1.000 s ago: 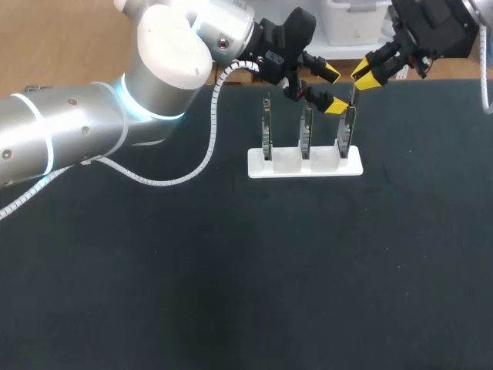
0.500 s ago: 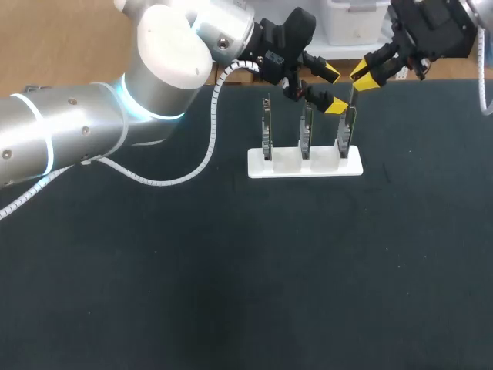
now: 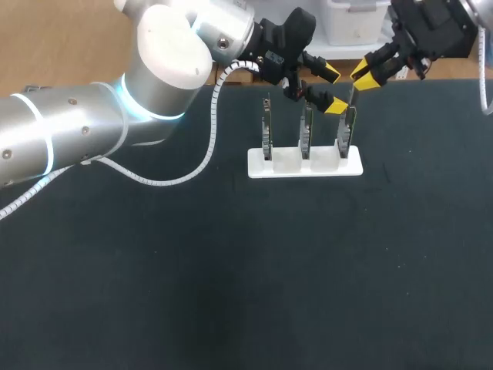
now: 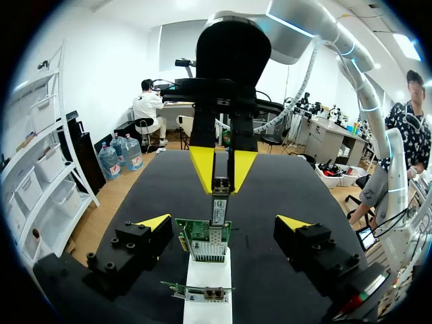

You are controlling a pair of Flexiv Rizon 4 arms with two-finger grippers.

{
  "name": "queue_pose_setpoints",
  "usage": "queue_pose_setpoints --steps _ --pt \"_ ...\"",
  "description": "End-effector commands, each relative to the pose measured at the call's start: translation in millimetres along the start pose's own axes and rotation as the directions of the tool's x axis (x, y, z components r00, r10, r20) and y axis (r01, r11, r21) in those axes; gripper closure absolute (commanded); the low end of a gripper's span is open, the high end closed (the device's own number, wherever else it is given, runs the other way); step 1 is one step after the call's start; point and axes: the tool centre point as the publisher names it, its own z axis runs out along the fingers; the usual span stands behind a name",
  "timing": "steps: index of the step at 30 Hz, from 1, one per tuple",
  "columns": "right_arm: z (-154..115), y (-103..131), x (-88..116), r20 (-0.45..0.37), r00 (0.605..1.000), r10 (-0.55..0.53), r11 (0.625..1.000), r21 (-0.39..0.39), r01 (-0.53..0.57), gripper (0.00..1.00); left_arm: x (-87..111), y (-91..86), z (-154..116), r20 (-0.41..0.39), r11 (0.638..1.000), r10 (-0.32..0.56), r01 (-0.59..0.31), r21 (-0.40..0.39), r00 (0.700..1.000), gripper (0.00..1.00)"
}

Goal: Pick up the optical module with the left hand, and insert it into the network port with the right hand.

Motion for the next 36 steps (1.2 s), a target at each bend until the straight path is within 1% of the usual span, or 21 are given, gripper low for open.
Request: queue_pose_setpoints --steps 1,21,36 --pt "-0.3 0.0 0.7 0.002 1.000 -0.003 1.000 0.005 0.003 1.00 -0.9 1.7 0.7 -0.004 1.000 -0.001 0.001 0.003 1.000 0.00" --pt "4.9 -2.8 1.9 0.003 1.000 0.000 1.000 0.001 0.000 1.00 -0.9 1.7 0.7 -0.004 1.000 -0.001 0.001 0.003 1.000 0.00" --pt "8.2 -2.9 8.4 0.001 1.000 0.019 1.000 -0.012 -0.019 1.00 -0.9 1.7 0.7 -0.004 1.000 -0.001 0.001 0.003 1.000 0.00"
